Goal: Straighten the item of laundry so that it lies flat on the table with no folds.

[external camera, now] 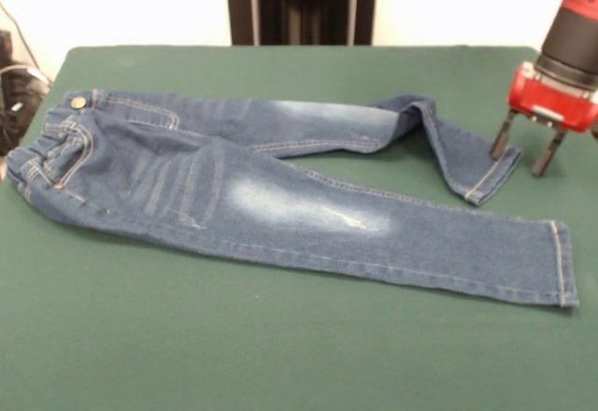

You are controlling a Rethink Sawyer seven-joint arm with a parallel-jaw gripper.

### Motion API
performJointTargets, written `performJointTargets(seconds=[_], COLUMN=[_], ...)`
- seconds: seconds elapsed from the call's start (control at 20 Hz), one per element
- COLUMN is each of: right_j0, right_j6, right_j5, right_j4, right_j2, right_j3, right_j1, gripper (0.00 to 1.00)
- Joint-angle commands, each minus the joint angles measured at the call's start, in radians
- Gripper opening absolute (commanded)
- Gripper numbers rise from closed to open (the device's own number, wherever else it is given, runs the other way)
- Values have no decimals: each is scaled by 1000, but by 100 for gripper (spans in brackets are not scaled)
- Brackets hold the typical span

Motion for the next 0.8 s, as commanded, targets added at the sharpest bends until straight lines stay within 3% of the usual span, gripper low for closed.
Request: performJointTargets(seconds=[0.05, 0.4, 0.8], right_j0=[-14, -98, -127], right_j6=[270, 180, 194], right_j5=[130, 87, -17], right_j4=[23, -19, -24], right_j2=[39, 111, 147], right_j3=[10, 88, 51], right_j1=[-30, -150, -86], gripper=[100, 100, 100])
